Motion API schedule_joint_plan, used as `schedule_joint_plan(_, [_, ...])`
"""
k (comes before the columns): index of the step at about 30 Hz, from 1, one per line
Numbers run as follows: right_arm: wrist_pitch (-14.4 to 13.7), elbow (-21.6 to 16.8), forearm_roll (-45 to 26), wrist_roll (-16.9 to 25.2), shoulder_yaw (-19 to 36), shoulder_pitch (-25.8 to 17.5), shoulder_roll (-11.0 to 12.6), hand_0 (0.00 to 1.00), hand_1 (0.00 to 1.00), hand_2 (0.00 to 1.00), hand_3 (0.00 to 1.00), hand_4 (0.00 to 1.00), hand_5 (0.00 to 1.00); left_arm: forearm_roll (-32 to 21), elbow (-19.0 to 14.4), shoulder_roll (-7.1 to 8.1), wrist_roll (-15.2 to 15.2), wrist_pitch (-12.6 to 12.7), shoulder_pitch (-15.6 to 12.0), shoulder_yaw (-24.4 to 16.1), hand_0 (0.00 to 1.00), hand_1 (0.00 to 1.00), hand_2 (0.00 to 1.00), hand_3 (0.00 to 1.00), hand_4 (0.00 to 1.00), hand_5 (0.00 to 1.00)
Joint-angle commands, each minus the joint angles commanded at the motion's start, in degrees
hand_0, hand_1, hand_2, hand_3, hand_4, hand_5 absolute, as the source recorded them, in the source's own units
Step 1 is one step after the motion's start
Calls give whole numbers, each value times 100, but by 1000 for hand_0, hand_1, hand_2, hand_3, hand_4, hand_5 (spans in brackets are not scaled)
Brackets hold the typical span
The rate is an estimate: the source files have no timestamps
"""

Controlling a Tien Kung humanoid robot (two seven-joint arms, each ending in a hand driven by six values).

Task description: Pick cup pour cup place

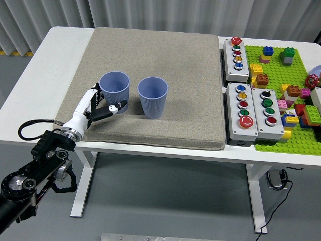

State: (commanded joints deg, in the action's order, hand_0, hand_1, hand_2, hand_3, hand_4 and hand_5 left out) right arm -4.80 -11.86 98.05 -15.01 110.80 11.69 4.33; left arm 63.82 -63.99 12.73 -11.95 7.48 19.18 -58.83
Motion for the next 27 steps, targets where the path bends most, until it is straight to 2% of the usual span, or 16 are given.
schedule_joint_plan(13, [8, -7, 34, -18, 0, -4, -7, 702, 650, 608, 601, 6, 384, -145, 321, -83, -39, 20, 201, 88, 937, 933, 998, 998, 889, 237])
schedule_joint_plan(21, [14, -9, 50, -24, 0, -12, -8, 702, 650, 608, 601, 7, 386, -244, 342, -115, -50, 41, 230, 140, 923, 910, 998, 998, 890, 238])
schedule_joint_plan(22, [15, -8, 55, -22, 2, -8, -7, 702, 650, 607, 601, 7, 385, -237, 336, -120, -48, 47, 239, 145, 840, 839, 975, 998, 894, 245])
schedule_joint_plan(27, [20, -6, 71, -17, 13, 4, -1, 702, 650, 607, 601, 7, 385, -226, 345, -136, -45, 76, 276, 154, 840, 839, 975, 998, 894, 245])
